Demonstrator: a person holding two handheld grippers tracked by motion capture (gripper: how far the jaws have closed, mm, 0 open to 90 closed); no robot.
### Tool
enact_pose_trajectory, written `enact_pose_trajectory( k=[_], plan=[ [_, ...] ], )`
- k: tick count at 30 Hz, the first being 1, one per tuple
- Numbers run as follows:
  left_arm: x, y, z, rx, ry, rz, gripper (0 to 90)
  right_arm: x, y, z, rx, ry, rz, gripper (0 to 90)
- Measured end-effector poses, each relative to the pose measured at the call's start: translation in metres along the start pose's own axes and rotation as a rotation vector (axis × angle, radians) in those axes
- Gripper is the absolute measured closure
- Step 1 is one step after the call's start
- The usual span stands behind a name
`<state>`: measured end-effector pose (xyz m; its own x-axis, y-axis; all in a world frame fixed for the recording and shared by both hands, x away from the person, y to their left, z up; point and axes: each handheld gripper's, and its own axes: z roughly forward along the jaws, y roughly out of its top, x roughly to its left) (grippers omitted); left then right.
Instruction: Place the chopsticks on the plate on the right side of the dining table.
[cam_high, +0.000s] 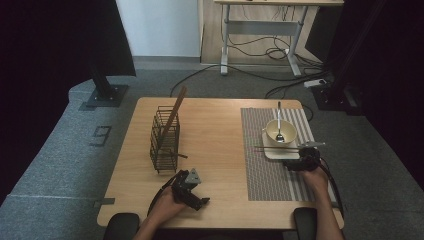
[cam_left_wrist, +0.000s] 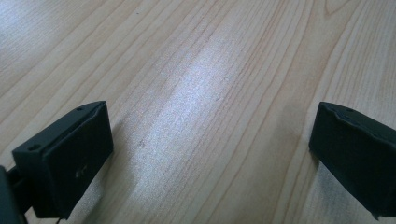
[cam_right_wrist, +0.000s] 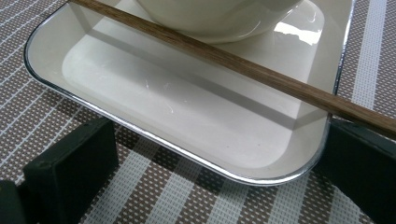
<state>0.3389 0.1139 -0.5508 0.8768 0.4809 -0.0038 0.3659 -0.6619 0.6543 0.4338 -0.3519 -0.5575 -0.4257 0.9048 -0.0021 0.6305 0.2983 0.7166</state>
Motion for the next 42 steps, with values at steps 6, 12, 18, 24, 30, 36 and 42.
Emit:
enact_pose_trajectory(
  k=[6,12,18,24,30,36,42],
  plan=[
    [0.000,0.000,0.000,0.000,0.000,0.000,0.0,0.005,-0.001,-0.005,0.000,-0.046,-0.019,0.0],
    [0.000,0.000,0.000,0.002,0.000,0.003,0.0,0.016,-0.007,-0.021,-0.011,-0.056,-0.051,0.0],
    [0.000,0.000,0.000,0.002,0.000,0.003,0.0,0.032,-0.012,-0.047,-0.031,-0.077,-0.077,0.4],
    [0.000,0.000,0.000,0.002,0.000,0.003,0.0,0.035,-0.028,-0.076,-0.038,-0.083,-0.074,1.0],
    [0.000,0.000,0.000,0.002,0.000,0.003,0.0,0.050,-0.030,-0.104,-0.052,-0.043,-0.080,1.2],
    [0.000,0.000,0.000,0.002,0.000,0.005,0.0,0.077,-0.019,-0.120,-0.055,0.025,-0.112,1.2],
    [0.000,0.000,0.000,0.002,0.000,0.005,0.0,0.102,-0.003,-0.126,-0.050,0.089,-0.172,1.2]
  ],
)
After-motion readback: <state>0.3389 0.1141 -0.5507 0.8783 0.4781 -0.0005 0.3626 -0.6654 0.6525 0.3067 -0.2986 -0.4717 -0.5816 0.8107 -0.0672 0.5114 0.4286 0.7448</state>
